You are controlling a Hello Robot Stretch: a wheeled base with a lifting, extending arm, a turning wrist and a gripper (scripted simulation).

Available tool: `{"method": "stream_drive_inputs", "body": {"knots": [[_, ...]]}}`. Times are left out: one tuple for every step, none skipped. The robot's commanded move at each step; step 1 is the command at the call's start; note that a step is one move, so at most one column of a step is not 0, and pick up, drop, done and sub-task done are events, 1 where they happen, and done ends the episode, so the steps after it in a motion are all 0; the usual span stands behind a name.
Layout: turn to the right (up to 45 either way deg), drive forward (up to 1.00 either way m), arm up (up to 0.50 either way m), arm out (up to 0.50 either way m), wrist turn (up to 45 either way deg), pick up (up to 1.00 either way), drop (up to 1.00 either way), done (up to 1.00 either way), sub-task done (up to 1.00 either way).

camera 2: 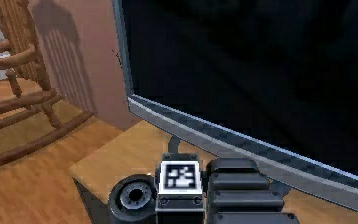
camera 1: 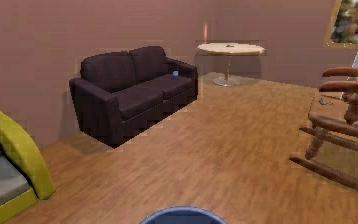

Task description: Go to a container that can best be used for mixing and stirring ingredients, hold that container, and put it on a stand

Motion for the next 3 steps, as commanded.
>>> {"method": "stream_drive_inputs", "body": {"knots": [[0.0,0.0,0.0,0.46,0.0,0.0,0.0,0.0,0.0],[0.0,0.0,0.0,0.0,45.0,0.0,0.0,0.0,0.0],[0.0,0.0,0.0,0.0,45.0,0.0,0.0,0.0,0.0]]}}
